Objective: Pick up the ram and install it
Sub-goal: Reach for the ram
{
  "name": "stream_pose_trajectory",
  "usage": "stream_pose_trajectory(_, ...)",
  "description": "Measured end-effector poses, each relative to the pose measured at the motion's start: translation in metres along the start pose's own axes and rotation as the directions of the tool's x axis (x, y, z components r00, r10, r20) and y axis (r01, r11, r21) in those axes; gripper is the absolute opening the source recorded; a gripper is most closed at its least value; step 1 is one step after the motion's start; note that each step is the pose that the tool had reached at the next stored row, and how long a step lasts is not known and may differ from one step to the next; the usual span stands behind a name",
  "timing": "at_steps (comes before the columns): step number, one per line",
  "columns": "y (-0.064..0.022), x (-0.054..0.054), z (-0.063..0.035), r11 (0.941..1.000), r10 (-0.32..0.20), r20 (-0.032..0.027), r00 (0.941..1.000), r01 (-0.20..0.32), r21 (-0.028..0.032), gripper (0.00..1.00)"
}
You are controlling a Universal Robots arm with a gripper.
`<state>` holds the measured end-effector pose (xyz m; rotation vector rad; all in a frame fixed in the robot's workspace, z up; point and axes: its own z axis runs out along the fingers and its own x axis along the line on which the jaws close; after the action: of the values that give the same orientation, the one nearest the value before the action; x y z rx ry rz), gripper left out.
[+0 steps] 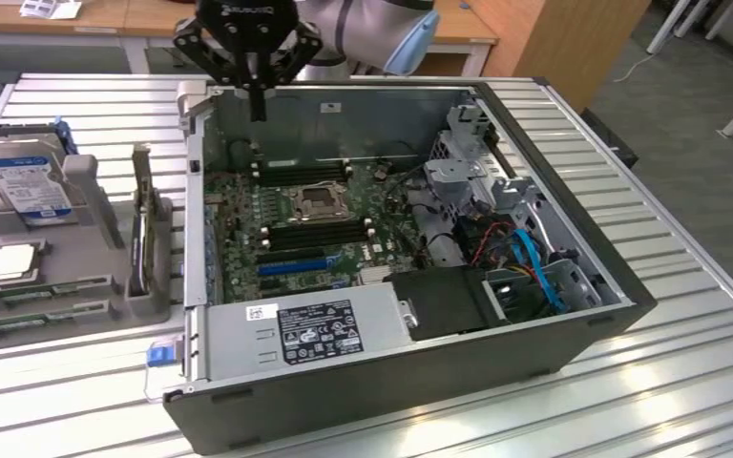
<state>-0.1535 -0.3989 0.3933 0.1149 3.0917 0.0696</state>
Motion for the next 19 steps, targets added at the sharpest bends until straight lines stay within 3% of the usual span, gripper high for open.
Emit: stream_pose_trajectory(19, -0.0073, 0.086, -0.0045, 1.0000, 0.000, -0.0031, 1.0000, 0.000, 0.0002, 0.11)
